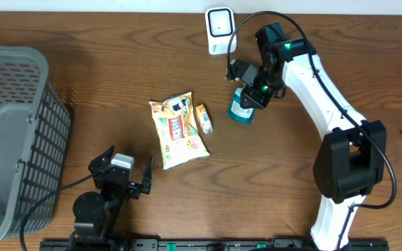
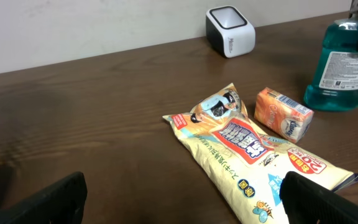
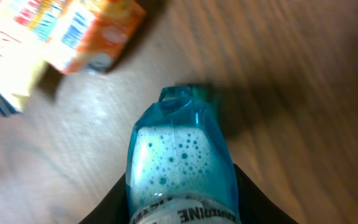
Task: Scan the item barcode
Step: 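Lift the bottle and tilt it, turning the label upward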
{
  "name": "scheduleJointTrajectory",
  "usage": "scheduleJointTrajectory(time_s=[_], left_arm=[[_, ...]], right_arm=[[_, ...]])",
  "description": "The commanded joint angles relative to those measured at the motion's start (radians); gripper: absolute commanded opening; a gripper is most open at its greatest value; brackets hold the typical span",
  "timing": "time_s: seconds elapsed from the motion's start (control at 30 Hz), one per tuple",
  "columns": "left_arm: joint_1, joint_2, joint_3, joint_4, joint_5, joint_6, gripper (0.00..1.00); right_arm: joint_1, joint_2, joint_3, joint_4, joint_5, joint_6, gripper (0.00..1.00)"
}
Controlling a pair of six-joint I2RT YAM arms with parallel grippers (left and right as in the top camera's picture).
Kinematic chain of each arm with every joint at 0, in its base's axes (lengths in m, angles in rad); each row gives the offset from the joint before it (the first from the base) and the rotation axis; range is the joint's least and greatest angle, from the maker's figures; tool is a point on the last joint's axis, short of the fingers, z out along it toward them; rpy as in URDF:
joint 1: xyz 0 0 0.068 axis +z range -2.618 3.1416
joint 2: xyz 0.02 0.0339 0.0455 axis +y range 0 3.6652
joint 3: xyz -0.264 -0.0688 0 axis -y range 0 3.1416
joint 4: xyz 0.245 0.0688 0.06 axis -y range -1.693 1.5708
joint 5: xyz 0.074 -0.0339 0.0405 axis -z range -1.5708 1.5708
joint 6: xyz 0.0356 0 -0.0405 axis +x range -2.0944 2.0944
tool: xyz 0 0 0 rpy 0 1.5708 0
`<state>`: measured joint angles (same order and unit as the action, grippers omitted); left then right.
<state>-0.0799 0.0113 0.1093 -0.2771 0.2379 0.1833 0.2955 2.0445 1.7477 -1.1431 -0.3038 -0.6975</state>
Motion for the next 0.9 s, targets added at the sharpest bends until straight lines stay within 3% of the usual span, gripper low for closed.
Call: scheduleJointTrajectory(time_s=[0.0, 0.33, 0.7, 0.77, 0.87], left_arm=[[-0.002, -0.001, -0.016, -0.022, 0.013, -0.002, 0.98], [-0.002, -0.001, -0.016, -0.022, 0.013, -0.002, 0.98], [-0.002, -0.001, -0.016, -0.022, 0.013, -0.002, 0.98], [-0.002, -0.001, -0.016, -0.022, 0.013, -0.002, 0.98], [-0.002, -0.001, -0.016, -0.022, 0.013, -0.002, 0.98]], right_arm=[[0.000, 0.026, 0.000, -0.019, -0.166, 0.031, 0.13], [0.000, 0.025, 0.035, -0.187, -0.501, 0.031, 0.12], [-0.058, 0.025, 0.278, -0.532, -0.753, 0.026, 0.09], [-0.068, 0.021, 0.304, -0.555, -0.774, 0.069, 0.03], [-0.082, -0.002, 0.306, -0.555, -0.830, 0.124, 0.02]])
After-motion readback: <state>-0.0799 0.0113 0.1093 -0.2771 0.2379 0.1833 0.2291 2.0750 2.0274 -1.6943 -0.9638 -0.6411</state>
